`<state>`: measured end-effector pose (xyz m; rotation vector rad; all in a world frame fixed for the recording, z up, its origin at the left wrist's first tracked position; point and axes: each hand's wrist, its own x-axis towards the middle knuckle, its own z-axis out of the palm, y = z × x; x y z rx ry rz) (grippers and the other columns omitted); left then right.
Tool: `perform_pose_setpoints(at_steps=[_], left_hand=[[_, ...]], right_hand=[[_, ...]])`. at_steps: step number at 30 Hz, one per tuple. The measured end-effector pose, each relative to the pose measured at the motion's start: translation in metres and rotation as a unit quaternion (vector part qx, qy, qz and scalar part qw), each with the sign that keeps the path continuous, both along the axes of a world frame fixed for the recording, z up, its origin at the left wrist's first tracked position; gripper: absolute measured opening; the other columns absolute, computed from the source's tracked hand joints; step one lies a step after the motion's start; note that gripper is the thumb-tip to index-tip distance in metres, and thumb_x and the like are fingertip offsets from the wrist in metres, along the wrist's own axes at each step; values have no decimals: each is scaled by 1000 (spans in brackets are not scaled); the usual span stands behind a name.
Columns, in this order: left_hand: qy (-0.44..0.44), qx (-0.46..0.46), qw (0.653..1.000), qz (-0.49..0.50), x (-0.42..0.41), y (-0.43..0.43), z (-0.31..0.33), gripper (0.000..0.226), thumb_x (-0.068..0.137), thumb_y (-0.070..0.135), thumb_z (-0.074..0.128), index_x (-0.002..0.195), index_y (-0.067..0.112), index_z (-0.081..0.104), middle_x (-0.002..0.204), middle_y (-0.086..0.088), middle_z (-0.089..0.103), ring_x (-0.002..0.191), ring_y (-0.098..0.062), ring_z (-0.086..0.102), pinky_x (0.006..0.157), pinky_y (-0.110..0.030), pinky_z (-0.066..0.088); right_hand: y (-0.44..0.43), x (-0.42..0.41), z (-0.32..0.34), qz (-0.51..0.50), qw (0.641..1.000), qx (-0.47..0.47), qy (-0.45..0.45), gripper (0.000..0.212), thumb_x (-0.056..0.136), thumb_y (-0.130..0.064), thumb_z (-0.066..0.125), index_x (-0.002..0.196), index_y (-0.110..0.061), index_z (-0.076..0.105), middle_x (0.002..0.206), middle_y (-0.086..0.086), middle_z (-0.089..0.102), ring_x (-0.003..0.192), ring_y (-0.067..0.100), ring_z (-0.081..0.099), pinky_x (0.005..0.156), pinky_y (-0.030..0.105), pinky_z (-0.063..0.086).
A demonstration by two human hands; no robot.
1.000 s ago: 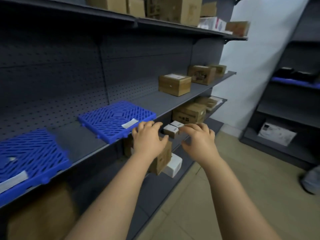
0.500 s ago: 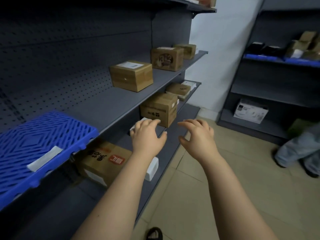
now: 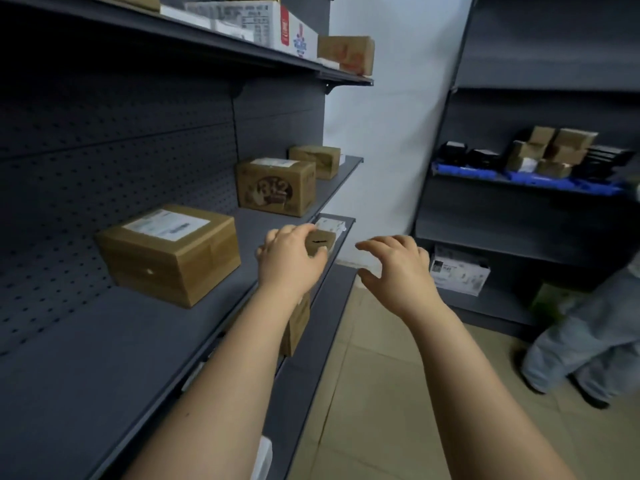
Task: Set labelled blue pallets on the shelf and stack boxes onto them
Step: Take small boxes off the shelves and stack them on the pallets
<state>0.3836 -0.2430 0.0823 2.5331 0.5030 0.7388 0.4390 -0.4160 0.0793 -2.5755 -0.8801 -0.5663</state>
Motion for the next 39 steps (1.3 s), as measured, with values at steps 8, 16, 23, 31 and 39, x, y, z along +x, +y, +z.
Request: perform_pose_setpoints(at_steps=[8, 16, 23, 31, 39], left_hand=[[-31, 40, 999, -19, 164, 13, 53, 47, 91, 41, 56, 136, 28, 51, 136, 0, 53, 127, -27, 38, 101, -45, 38], [-51, 95, 993, 49, 325, 14, 108, 43, 91, 39, 53, 134, 30, 51, 133, -1, 54, 124, -28, 40, 98, -43, 36], [-50, 146, 983, 102, 455, 21, 163, 48, 92, 40, 53, 138, 30, 48, 136, -1, 51, 127, -27, 40, 99, -44, 35], [-78, 291, 940, 160, 575, 70, 241, 42, 90, 38, 53, 130, 25, 55, 126, -3, 58, 119, -28, 45, 95, -43, 36], [-46, 349, 907, 231, 656, 152, 276, 44, 86, 44, 54, 126, 24, 54, 122, -3, 58, 117, -28, 46, 97, -44, 37]], right_hand=[[21, 166, 48, 4, 999, 5, -48, 41, 91, -33, 57, 132, -33, 52, 136, -9, 52, 128, 24, 34, 97, 41, 27], [20, 349, 88, 46, 995, 5, -89, 42, 90, -36, 56, 131, -34, 52, 135, -9, 53, 128, 23, 35, 97, 41, 29], [31, 500, 141, 89, 988, 26, -120, 40, 89, -34, 56, 129, -34, 54, 132, -10, 56, 126, 23, 37, 96, 41, 31], [110, 624, 223, 123, 977, -7, -172, 51, 90, -37, 53, 139, -33, 43, 142, -2, 46, 130, 27, 32, 102, 48, 29], [195, 718, 262, 189, 960, 59, -195, 47, 90, -32, 49, 136, -33, 46, 138, -4, 50, 127, 25, 35, 102, 47, 30]])
